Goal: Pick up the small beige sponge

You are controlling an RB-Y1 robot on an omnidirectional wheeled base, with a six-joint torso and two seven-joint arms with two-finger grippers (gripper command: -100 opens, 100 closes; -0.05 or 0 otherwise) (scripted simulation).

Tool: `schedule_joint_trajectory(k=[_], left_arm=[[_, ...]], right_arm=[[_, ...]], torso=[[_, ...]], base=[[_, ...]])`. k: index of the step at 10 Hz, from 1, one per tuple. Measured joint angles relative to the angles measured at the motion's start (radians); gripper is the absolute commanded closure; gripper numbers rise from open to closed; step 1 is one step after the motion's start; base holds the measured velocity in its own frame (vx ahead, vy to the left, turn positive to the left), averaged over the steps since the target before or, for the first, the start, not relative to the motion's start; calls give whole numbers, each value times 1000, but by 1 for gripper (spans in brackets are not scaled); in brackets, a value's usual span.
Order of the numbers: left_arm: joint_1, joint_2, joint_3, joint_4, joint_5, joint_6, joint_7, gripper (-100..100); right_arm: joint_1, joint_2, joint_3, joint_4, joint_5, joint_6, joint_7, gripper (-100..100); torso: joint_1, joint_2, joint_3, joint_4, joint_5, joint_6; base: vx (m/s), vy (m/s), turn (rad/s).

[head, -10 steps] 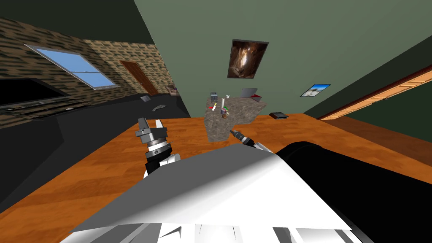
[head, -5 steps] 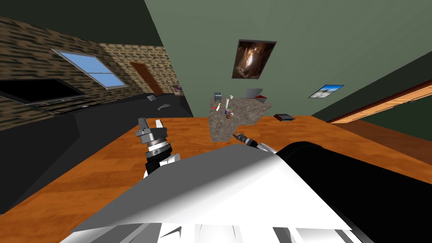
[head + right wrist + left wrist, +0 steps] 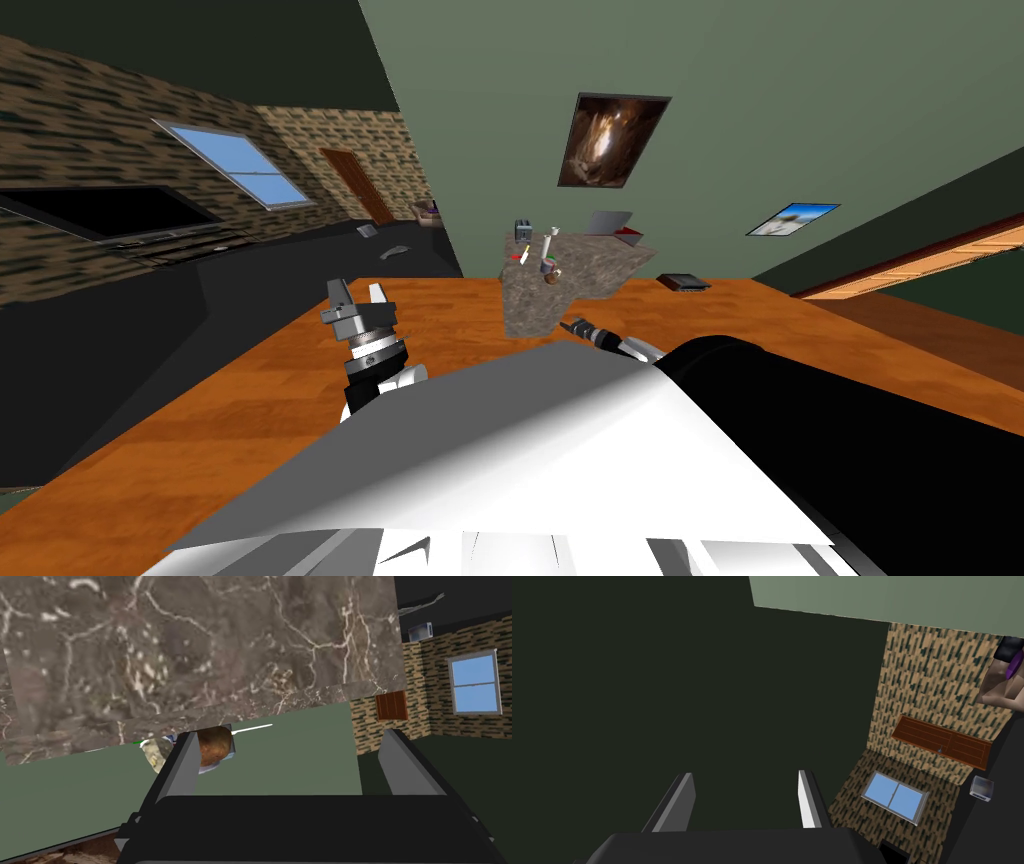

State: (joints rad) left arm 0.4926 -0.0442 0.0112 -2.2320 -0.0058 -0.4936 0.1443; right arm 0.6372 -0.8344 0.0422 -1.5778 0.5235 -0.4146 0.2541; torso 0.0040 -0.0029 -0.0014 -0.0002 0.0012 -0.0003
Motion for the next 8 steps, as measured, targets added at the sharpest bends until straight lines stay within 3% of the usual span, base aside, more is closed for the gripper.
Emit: schedule_joint_trajectory(k=[2,6,8], left_arm=[[0,0,0,0,0,0,0,0],[0,0,0,0,0,0,0,0],[0,0,0,0,0,0,0,0]], right_arm=[[-14,-49,-15,82,20,-17,24,-100],[-22,-140,-31,204,78,-2,88,-100],[-41,-197,-27,262,115,28,110,-100]], torso=[[0,0,0,0,0,0],[0,-2,-1,-1,0,0],[2,-6,-4,-1,0,0]], base=[[90,100,105],[96,85,58],[151,88,66]])
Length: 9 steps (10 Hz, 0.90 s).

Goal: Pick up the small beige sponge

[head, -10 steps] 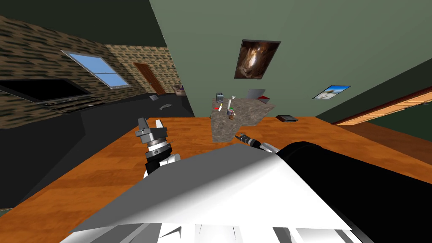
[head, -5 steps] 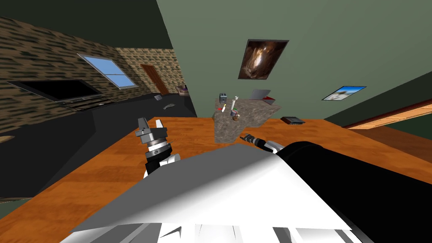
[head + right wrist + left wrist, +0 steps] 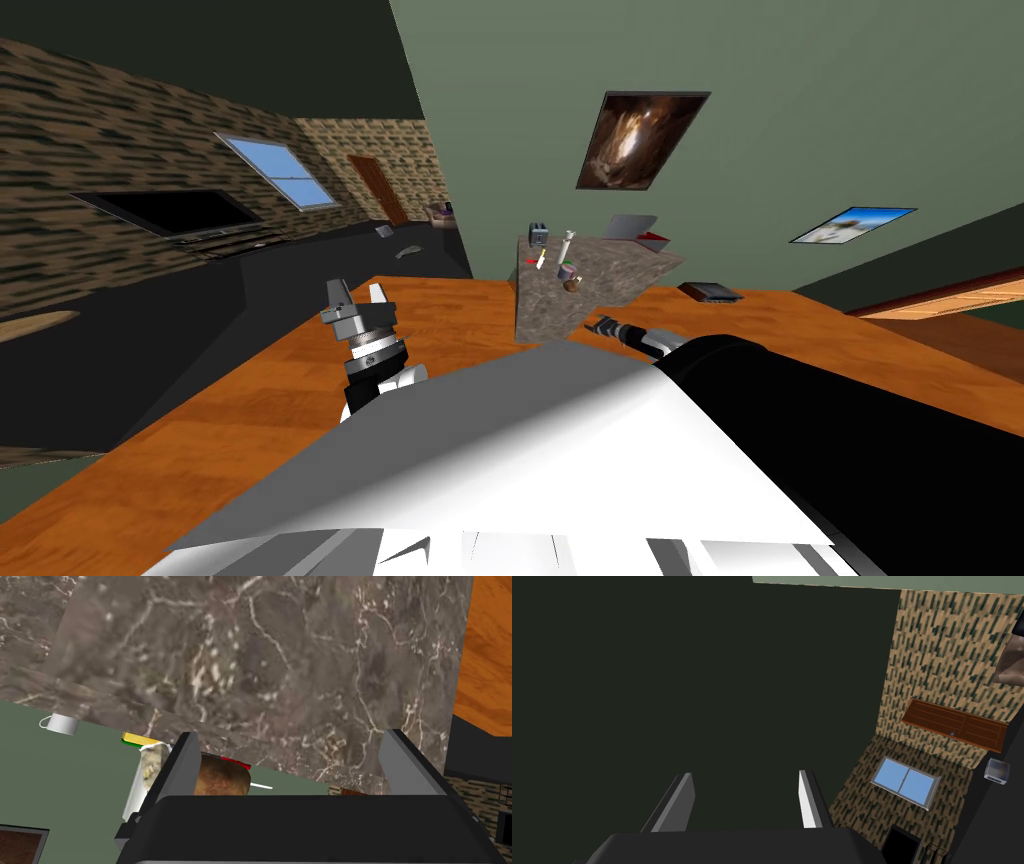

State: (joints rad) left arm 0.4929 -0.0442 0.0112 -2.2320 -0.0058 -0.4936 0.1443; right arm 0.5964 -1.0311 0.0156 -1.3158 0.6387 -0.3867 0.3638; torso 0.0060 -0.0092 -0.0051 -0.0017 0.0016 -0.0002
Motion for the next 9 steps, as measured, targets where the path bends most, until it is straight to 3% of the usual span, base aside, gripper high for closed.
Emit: schedule_joint_trajectory(k=[4,6,7,9], left_arm=[[0,0,0,0,0,0,0,0],[0,0,0,0,0,0,0,0],[0,0,0,0,0,0,0,0],[0,0,0,0,0,0,0,0]], right_arm=[[9,-87,-22,63,21,7,22,-100],[-11,-123,-15,112,40,14,37,-100],[-5,-144,-31,147,46,3,53,-100],[-33,-201,-22,232,74,2,81,-100]], torso=[[-4,5,3,1,-1,1],[-4,3,2,0,-1,0],[-4,2,1,0,-1,0],[-2,-3,-2,-1,0,0]], base=[[82,38,38],[120,37,41],[195,51,71],[193,66,84]])
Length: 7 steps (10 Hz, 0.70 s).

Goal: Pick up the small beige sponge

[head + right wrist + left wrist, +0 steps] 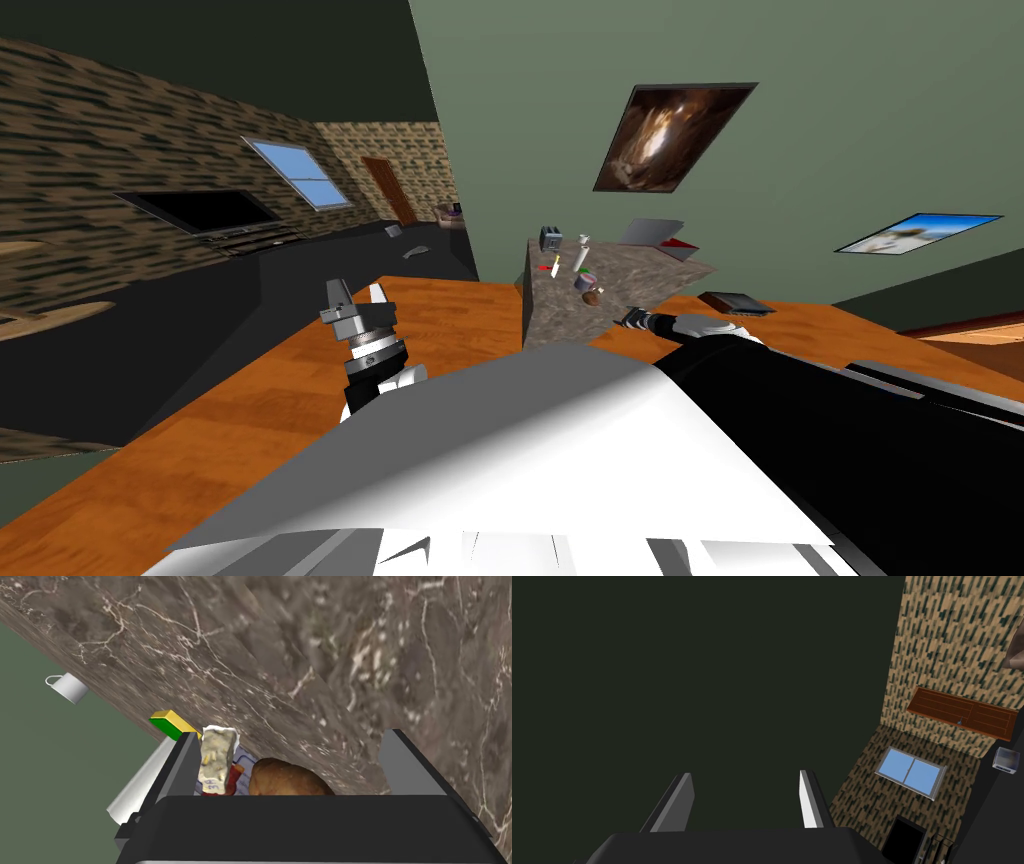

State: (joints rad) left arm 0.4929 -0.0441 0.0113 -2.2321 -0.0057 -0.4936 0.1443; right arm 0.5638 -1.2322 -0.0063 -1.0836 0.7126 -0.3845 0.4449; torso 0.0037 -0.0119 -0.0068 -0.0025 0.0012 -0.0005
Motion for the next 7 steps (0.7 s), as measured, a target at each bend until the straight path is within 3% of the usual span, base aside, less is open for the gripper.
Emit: schedule_joint_trajectory(k=[1,3,5,7], left_arm=[[0,0,0,0,0,0,0,0],[0,0,0,0,0,0,0,0],[0,0,0,0,0,0,0,0],[0,0,0,0,0,0,0,0]], right_arm=[[29,-28,-8,-4,8,21,8,-100],[-1,-64,13,43,24,26,13,-100],[11,-109,15,67,34,33,17,-100],[-5,-130,41,112,51,28,36,-100]], torso=[[1,0,0,0,0,1],[0,4,2,1,0,0],[-1,1,1,0,0,0],[-2,-1,-1,0,-1,0]], base=[[142,46,14],[140,48,62],[189,33,71],[223,21,95]])
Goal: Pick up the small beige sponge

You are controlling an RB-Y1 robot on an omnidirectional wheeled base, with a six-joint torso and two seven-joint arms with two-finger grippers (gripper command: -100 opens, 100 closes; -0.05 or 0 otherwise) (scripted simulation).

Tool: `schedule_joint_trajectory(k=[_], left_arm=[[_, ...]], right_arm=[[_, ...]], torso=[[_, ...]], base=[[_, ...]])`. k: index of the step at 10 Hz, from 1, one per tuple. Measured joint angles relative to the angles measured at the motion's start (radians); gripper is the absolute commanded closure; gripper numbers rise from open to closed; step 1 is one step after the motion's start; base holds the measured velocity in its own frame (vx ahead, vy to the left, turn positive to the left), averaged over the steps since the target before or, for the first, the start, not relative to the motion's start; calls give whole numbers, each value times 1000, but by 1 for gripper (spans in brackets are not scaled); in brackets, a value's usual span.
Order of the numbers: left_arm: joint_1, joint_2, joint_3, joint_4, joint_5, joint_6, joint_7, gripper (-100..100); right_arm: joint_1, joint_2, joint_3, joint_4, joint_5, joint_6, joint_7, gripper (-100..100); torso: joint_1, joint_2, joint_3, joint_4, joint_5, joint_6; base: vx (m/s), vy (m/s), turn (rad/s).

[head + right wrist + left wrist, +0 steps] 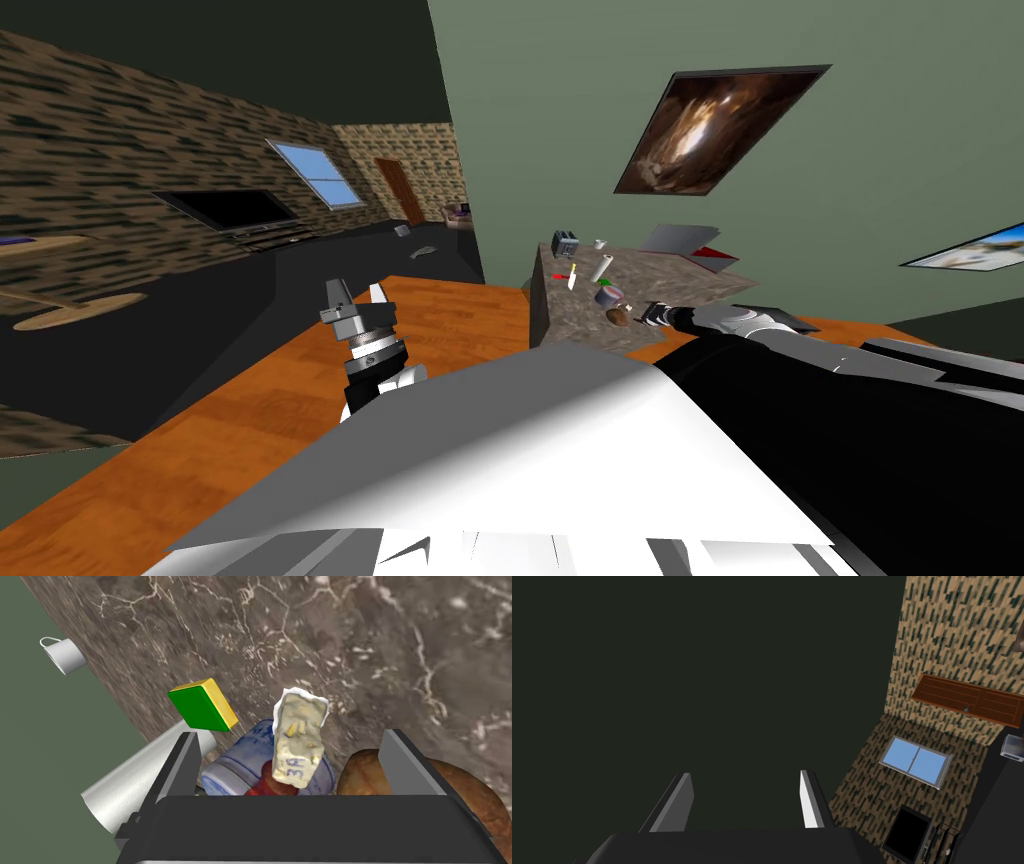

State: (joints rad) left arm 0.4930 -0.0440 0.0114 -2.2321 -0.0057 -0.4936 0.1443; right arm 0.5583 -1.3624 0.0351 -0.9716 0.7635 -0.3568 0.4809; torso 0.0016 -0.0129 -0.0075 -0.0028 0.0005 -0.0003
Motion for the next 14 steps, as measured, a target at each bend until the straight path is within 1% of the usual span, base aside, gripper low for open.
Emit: schedule_joint_trajectory(k=[1,2,3,5,6,10,11,12,13,14], left_arm=[[0,0,0,0,0,0,0,0],[0,0,0,0,0,0,0,0],[0,0,0,0,0,0,0,0],[0,0,0,0,0,0,0,0],[0,0,0,0,0,0,0,0],[0,0,0,0,0,0,0,0],[0,0,0,0,0,0,0,0],[0,0,0,0,0,0,0,0],[0,0,0,0,0,0,0,0],[0,0,0,0,0,0,0,0]], right_arm=[[21,-5,13,-11,3,6,-1,-100],[23,-5,15,-13,3,8,-1,0],[23,-6,14,-13,4,8,-1,-100],[-1,31,28,9,11,21,15,-100],[-2,33,29,10,11,22,17,100],[-2,33,28,10,10,22,16,100],[-2,33,28,10,10,22,16,0],[-2,33,28,10,10,22,16,100],[7,17,24,-2,8,20,9,100],[9,15,24,-3,8,19,7,0]], torso=[[1,0,0,0,0,0],[0,6,3,1,0,1],[-1,11,6,2,-1,0],[-7,11,6,3,-4,-2],[-6,11,6,3,-4,-2],[-3,12,7,2,-3,-2],[-3,12,7,3,-3,-2],[-3,12,7,3,-3,-2],[0,14,7,3,-2,-1],[0,13,7,3,-2,-1]], base=[[97,14,17],[17,1,-7],[28,-50,67],[15,-60,62],[0,0,0],[0,0,0],[0,0,0],[-25,50,-96],[-16,33,-36],[-3,5,1]])
